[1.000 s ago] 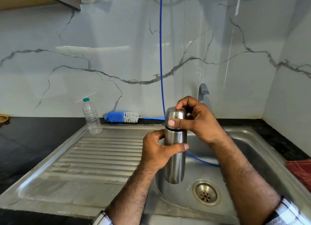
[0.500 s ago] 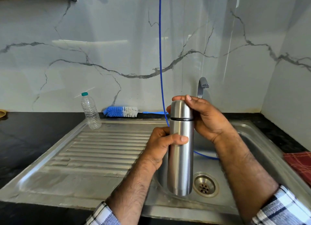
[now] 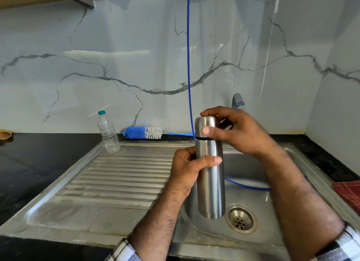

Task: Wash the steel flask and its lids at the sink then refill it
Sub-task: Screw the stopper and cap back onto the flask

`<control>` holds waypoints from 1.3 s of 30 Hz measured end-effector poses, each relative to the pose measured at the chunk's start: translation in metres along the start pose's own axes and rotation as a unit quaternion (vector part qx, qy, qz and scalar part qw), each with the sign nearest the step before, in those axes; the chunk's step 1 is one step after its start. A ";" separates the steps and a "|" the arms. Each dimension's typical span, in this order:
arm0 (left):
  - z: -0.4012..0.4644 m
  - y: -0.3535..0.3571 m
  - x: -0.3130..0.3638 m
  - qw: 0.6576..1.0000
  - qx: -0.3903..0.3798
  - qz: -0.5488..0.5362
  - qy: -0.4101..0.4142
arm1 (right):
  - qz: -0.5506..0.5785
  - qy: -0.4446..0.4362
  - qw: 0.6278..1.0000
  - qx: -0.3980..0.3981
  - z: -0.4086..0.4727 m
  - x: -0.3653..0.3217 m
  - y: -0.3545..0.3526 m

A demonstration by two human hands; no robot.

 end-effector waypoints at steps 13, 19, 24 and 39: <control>0.000 -0.004 0.009 0.999 -0.023 -0.043 0.000 | 0.263 -0.042 0.951 -0.155 0.037 -0.005 -0.002; 0.003 -0.013 0.007 0.999 0.012 -0.031 0.005 | 0.122 -0.012 0.979 -0.161 0.032 -0.004 0.008; 0.003 -0.025 0.007 0.997 0.072 0.022 0.014 | -0.011 0.010 0.999 -0.052 0.034 -0.013 0.003; 0.005 -0.038 0.006 0.990 0.116 0.077 0.000 | 0.079 0.053 0.995 -0.029 0.035 -0.012 0.013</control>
Point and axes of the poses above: each hand's wrist, its own z-axis towards the middle knuckle, its own y-axis out of the palm, x = y × z, the point moved 9 cm from there along z, towards the middle knuckle
